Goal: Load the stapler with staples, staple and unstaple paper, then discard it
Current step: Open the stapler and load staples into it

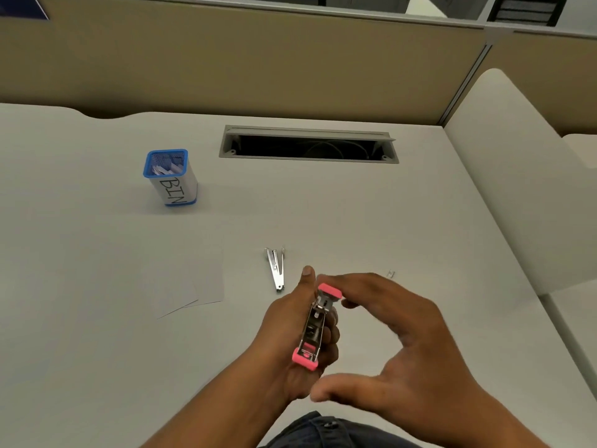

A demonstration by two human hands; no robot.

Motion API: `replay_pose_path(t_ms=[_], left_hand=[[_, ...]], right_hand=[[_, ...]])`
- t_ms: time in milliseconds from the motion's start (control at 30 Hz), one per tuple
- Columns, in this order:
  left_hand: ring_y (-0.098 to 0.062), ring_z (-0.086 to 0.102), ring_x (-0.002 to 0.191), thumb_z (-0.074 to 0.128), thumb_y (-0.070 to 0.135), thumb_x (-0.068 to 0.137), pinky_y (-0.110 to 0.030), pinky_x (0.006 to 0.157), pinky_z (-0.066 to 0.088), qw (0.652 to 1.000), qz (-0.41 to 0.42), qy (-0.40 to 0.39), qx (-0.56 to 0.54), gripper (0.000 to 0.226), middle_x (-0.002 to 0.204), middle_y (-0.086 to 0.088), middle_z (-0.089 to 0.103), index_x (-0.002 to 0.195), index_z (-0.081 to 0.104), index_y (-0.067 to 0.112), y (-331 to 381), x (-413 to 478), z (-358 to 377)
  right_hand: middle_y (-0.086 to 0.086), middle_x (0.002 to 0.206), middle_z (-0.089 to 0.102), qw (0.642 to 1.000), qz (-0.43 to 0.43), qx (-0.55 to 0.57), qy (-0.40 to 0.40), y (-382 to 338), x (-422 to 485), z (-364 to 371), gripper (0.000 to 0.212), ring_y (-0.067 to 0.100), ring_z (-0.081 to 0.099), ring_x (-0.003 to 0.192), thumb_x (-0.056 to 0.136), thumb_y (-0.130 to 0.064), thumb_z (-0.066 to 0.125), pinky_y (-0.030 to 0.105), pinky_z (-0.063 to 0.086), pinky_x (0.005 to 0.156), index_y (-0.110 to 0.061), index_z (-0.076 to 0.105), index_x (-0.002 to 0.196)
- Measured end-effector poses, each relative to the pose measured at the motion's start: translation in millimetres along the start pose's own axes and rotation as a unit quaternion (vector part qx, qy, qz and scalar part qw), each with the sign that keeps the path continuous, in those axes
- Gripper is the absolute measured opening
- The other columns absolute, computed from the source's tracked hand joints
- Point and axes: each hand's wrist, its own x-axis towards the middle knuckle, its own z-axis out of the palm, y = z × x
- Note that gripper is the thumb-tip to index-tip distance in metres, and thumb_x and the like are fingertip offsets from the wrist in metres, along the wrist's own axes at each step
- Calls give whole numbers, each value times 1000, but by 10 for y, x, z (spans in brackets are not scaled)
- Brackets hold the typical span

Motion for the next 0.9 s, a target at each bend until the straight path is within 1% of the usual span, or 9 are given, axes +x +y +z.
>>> replay_pose_path(t_ms=[67, 200, 267, 333, 433, 500, 567, 700, 900], left_hand=[[-14, 49, 29, 56, 49, 92, -16, 29, 38, 1000, 15, 14, -7, 48, 50, -10, 54, 72, 61, 6, -24, 11, 1], [-13, 58, 37, 51, 63, 88, -22, 40, 45, 992, 74, 48, 85, 58, 47, -4, 62, 58, 70, 16, -130, 42, 26], [-11, 66, 46, 34, 76, 84, -29, 45, 52, 967, 127, 37, 218, 63, 54, 0, 69, 71, 73, 27, -153, 60, 36], [-5, 72, 68, 22, 87, 72, -19, 53, 56, 913, 242, 21, 328, 69, 73, 10, 75, 92, 69, 42, -147, 93, -27], [11, 65, 96, 35, 90, 67, -4, 70, 50, 869, 337, -71, 356, 59, 100, 31, 71, 108, 61, 57, -73, 70, -85], [-4, 67, 106, 64, 73, 69, -22, 88, 55, 871, 317, -127, 353, 59, 114, 15, 72, 121, 62, 45, -69, 112, -116], [-12, 70, 106, 78, 51, 71, -36, 94, 55, 872, 316, -132, 350, 50, 113, 5, 75, 118, 66, 39, -84, 144, -128], [-15, 71, 104, 78, 37, 72, -30, 92, 55, 889, 308, -126, 313, 38, 108, 2, 77, 110, 72, 35, -134, 181, -161], [-15, 74, 96, 78, 43, 69, -25, 79, 59, 901, 308, -92, 290, 40, 101, 2, 79, 106, 75, 30, -184, 211, -225]], right_hand=[[-21, 122, 63, 999, -18, -33, -14, 36, -4, 33, 83, 2, 61, 113, 60, -49, 88, 11, 42, 94, -26, 56, 133], [-21, 119, 65, 999, -29, -25, 31, 107, -20, 87, 68, 0, 63, 110, 69, -45, 84, 10, 44, 92, -27, 58, 129], [-23, 115, 67, 998, -11, -2, 57, 137, -13, 90, 57, -1, 65, 105, 72, -44, 81, 8, 45, 88, -32, 60, 124], [-25, 106, 71, 994, 43, 66, 80, 164, 8, 96, 43, -2, 69, 97, 74, -47, 78, 6, 49, 81, -43, 65, 115], [-21, 93, 77, 978, 131, 135, 93, 284, 41, 93, 26, 1, 73, 87, 76, -48, 76, 12, 56, 73, -46, 72, 101], [-17, 91, 78, 976, 157, 133, 68, 397, 36, 94, 21, 6, 75, 86, 79, -40, 75, 17, 59, 73, -42, 75, 100], [-13, 90, 79, 975, 171, 136, 42, 488, 23, 100, 22, 9, 75, 87, 83, -28, 74, 19, 59, 74, -38, 76, 102], [-14, 89, 79, 976, 185, 112, 24, 595, 19, 121, 21, 6, 75, 87, 82, -32, 71, 17, 58, 76, -39, 76, 100], [-20, 89, 78, 979, 183, 92, 6, 631, 24, 193, 20, 2, 73, 88, 88, -30, 70, 13, 56, 74, -44, 76, 99]])
